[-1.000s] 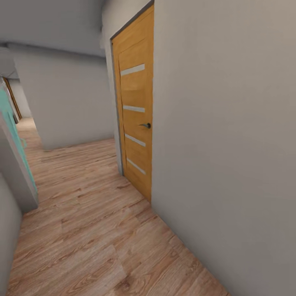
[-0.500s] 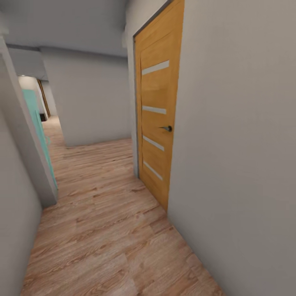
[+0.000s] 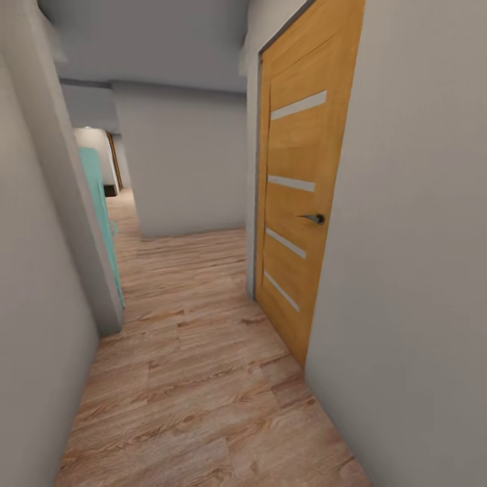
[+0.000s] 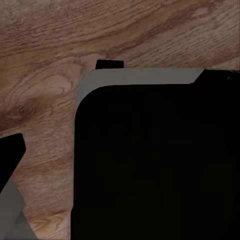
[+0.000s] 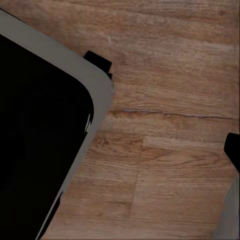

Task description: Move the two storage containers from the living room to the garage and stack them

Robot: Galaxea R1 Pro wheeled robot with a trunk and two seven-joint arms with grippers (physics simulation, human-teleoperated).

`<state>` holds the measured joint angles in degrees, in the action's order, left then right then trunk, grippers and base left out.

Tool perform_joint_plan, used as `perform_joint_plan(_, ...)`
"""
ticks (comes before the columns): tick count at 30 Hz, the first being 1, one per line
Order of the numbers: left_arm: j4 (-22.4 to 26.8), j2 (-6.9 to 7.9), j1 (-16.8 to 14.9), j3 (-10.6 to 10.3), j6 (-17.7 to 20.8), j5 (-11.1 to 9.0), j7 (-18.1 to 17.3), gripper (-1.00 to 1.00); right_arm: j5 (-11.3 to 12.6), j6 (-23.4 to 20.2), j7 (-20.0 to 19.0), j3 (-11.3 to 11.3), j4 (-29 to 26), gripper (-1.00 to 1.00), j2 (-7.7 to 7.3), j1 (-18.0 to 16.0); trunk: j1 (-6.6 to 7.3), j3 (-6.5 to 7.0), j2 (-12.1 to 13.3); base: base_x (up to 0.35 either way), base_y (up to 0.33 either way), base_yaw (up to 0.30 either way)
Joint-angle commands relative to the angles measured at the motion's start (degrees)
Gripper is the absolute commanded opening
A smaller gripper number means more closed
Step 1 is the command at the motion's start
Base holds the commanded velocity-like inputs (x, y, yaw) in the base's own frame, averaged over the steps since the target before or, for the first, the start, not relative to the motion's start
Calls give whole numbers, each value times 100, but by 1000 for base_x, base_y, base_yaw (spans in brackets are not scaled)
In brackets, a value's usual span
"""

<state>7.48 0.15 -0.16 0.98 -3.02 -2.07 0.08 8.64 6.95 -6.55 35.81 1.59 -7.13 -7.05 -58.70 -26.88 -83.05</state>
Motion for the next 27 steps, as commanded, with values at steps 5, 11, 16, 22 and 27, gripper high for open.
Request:
perform_joint_plan(5,-1,-2,-2,7,-14,-23,1,100,61,34,-31,40,17,100,1,-6,-3,-5,-2,322,0,277)
perform_joint_plan(11,-1,-1,-2,7,-14,-22,1,100,59,34,-31,40,17,100,1,-6,-3,-5,-2,322,0,277)
perform_joint_plan(16,-1,-3,-2,7,-14,-23,1,100,60,34,-31,40,17,100,3,-6,-3,-5,-2,322,0,277)
perform_joint_plan(22,-1,-5,-2,7,-14,-22,1,100,60,34,-31,40,17,100,1,-6,-3,-5,-2,322,0,277)
perform_joint_plan(27,-1,-5,-2,7,-14,-22,1,100,65,34,-31,40,17,100,1,-6,-3,-5,-2,322,0,277)
